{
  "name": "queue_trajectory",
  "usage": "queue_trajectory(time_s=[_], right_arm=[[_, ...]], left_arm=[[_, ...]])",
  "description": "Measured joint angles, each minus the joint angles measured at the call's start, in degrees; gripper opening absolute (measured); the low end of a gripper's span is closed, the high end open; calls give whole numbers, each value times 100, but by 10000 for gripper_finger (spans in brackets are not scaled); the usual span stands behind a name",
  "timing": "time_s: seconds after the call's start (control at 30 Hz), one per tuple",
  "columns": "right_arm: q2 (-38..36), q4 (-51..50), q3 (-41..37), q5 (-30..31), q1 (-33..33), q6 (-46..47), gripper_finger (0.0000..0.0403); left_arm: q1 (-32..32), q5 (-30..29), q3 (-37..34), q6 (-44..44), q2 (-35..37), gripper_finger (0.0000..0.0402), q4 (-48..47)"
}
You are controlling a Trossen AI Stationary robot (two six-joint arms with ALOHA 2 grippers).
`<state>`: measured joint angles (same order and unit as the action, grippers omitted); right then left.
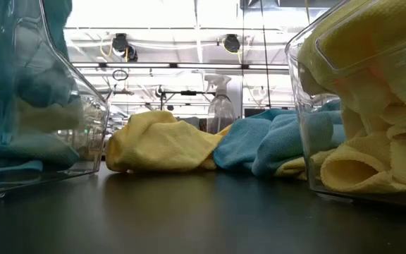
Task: Sort microfiber towel by color & place in baskets
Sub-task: Put the blue microfiber towel into the left transparent bin
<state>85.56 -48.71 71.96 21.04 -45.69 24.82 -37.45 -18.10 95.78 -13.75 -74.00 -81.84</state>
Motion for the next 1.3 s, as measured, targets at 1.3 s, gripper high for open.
queue_trajectory(time_s=[1.3], right_arm=[[0, 44, 2, 3, 0, 50, 136]], left_arm=[[1309, 1947, -4790, 526, -277, 8, 4831]])
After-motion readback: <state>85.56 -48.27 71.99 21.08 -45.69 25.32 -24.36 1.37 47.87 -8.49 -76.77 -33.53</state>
